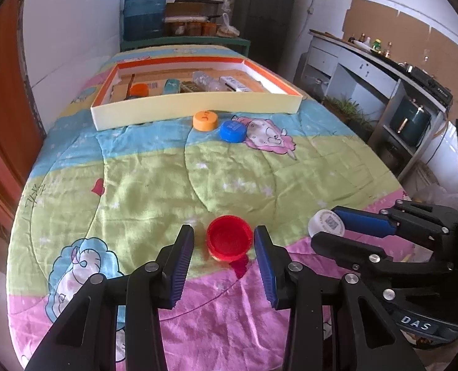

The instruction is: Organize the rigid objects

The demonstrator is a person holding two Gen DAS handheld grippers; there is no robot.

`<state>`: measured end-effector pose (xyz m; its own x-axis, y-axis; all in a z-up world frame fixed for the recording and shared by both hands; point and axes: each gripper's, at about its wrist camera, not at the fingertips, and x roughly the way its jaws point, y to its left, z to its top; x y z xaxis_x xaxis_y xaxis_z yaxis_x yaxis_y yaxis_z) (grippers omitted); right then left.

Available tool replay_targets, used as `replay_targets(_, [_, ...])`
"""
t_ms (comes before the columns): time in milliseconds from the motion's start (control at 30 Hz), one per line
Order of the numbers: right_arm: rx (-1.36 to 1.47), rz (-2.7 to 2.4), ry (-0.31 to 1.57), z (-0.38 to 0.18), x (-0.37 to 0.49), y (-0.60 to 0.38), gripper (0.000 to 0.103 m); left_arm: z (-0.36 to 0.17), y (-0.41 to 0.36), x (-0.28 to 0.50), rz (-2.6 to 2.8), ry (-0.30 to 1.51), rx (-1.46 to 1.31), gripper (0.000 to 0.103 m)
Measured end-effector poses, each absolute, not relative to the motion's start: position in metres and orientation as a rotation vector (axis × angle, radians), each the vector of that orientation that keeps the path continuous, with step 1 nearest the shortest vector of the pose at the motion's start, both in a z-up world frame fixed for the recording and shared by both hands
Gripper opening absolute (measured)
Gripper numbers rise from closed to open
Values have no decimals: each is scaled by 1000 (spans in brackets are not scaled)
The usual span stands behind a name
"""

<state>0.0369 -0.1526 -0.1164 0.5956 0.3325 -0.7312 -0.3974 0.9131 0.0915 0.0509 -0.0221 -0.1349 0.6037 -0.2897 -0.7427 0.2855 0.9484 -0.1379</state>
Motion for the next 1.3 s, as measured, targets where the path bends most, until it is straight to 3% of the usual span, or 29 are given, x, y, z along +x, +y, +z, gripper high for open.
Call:
replay_targets(167, [-88,427,834,-118,37,-150,30,-136,-21,51,-324,851,-11,41])
replay_targets(267, [-85,426,839,-119,39,-150,30,-136,-21,51,-312,847,-7,31])
replay_targets(1300, [-71,438,784,-94,63,-138,30,-95,-7,63,-269,753,-56,31])
